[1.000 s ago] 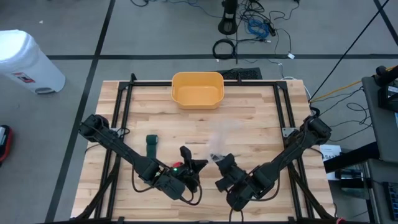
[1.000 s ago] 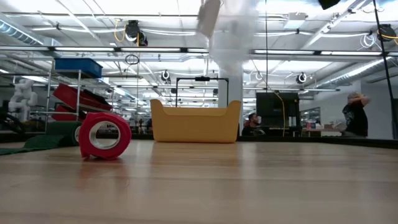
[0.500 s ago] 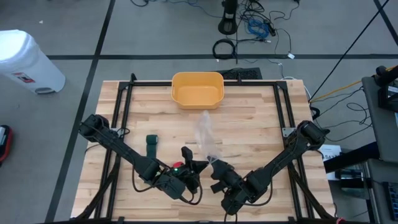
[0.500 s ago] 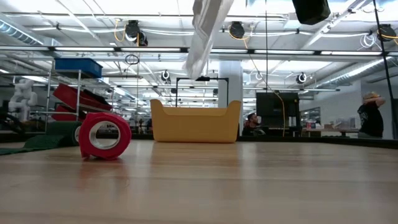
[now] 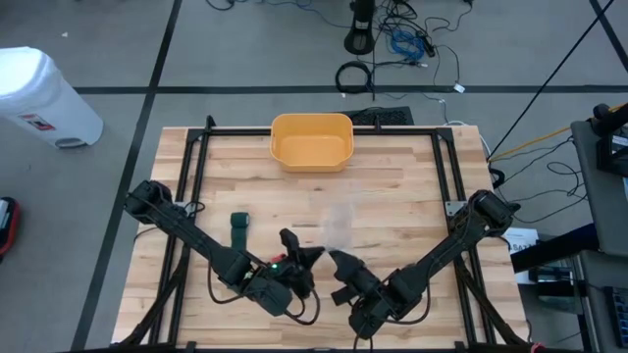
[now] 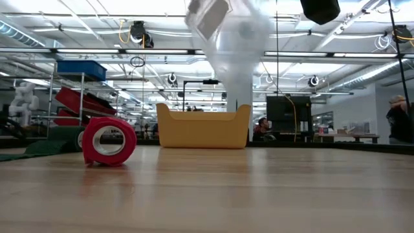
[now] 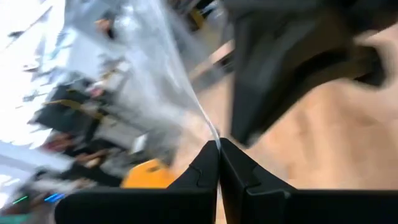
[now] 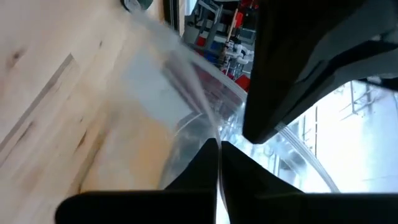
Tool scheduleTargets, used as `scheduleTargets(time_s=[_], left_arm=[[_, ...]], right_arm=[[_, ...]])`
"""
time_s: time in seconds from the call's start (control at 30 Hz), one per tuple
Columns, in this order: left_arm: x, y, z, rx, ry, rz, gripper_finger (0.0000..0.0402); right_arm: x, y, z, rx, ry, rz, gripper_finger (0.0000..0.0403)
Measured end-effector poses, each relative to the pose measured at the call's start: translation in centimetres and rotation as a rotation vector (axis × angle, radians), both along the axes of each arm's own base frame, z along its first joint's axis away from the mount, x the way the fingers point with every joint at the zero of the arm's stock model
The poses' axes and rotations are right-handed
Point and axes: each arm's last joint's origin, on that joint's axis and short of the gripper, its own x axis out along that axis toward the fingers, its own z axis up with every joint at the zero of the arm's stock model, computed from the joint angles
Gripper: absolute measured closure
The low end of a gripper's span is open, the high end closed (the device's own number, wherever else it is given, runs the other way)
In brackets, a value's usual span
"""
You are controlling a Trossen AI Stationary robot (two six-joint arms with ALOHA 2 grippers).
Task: Roll bandage
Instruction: Open the transparent zip bag
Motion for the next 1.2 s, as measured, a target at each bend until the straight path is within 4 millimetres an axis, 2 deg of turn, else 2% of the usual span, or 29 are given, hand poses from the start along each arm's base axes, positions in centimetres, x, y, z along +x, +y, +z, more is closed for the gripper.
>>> scheduleTargets(time_s=[0.23,0.5,0.9,1.2], left_arm=[[-0.4,0.4,0.2,0.165,-0.01,0.169,0.0398],[-1.4,-0.1,0.7,0.336,-0.031,0.357,0.0398],[-1.6,-0.4,0.8,0.35,-0.028,0.359,0.0398],[-1.6,-0.3,0.7,0.355,-0.023,0.36,0.0398]], right_arm=[[0.0,0.0,0.0,0.058,-0.038,0.003,0.0402],[0.1,0.1,-0.1,0.113,-0.057,0.017,0.0402],[0.0,0.1,-0.1,0.163,-0.103,0.008,0.0403],[-0.6,1.2,-0.2,0.28,-0.153,0.048,0.0403]])
